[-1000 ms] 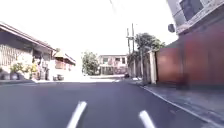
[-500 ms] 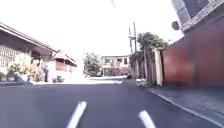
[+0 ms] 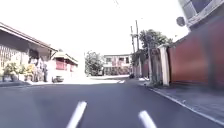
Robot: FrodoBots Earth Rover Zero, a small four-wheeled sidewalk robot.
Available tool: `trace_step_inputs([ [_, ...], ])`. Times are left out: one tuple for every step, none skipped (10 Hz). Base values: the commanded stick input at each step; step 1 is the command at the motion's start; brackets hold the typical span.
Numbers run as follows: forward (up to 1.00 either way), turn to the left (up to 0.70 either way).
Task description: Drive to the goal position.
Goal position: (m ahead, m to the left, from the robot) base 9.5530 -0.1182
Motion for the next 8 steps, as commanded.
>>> trace_step_inputs([
  [0.85, -0.34],
  [0.85, -0.34],
  [0.85, -0.34],
  [0.85, -0.27],
  [0.85, 0.00],
  [0.85, 0.00],
  [0.85, 0.00],
  [0.85, 0.00],
])
